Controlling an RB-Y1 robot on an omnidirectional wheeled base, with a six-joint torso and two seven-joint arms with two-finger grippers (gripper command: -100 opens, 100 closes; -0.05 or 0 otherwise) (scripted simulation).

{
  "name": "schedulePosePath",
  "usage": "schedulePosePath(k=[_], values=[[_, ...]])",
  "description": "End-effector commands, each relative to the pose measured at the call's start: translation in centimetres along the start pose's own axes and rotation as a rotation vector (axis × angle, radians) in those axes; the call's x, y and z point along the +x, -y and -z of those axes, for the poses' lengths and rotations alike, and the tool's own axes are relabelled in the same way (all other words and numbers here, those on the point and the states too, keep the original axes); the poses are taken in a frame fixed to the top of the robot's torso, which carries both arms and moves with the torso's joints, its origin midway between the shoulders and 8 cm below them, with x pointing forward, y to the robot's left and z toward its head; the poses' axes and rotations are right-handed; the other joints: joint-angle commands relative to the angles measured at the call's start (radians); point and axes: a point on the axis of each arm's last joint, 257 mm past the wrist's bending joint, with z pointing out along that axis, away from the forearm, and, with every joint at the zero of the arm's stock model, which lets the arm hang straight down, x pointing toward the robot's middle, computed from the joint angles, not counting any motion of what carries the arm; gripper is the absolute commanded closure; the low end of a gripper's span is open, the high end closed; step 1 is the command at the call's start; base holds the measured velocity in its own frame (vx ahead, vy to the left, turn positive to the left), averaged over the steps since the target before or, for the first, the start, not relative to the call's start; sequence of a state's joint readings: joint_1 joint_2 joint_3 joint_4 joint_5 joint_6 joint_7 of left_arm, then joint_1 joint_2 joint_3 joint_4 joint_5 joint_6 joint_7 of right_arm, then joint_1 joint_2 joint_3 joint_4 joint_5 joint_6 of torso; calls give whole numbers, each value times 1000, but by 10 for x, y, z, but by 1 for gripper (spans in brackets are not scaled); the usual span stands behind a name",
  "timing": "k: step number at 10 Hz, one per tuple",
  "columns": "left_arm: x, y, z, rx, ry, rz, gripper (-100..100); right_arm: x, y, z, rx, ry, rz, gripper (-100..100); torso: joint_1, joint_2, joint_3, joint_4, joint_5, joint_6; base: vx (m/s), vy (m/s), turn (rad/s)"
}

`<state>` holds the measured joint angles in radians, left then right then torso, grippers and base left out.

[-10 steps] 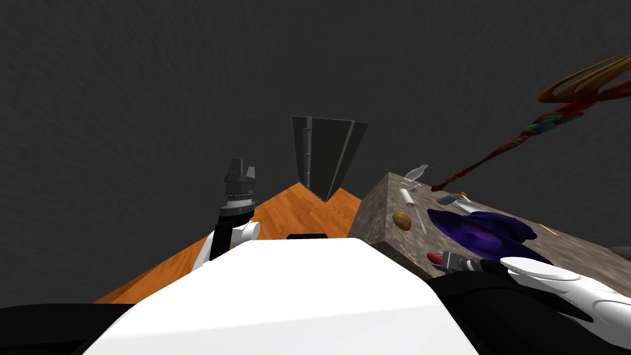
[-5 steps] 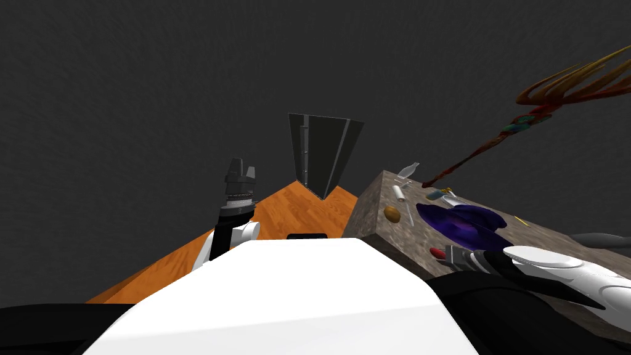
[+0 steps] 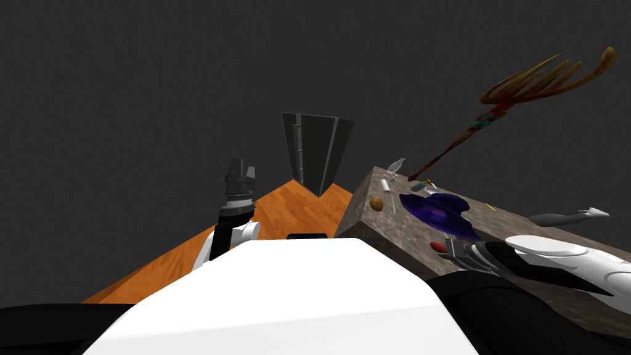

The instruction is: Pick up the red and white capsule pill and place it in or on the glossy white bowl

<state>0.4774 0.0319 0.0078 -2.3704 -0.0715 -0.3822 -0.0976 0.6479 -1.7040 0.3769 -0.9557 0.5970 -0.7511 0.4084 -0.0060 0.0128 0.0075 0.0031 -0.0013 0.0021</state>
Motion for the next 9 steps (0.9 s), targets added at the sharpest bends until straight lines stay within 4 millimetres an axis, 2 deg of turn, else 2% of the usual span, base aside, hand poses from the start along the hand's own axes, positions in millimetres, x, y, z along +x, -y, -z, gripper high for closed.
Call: schedulePosePath(k=[1,2,9], values=[[0,0,0,0,0,0,0,-9,11,9,-2,-1,30,100,0,0,0,0,0,0,-119,-76,-63],[0,0,0,0,0,0,0,-9,11,9,-2,-1,30,100,1,0,0,0,1,0,-87,-83,-31],[0,0,0,0,0,0,0,-38,41,46,-15,-3,137,100,1,-1,-1,0,0,-1,-102,-107,-53]])
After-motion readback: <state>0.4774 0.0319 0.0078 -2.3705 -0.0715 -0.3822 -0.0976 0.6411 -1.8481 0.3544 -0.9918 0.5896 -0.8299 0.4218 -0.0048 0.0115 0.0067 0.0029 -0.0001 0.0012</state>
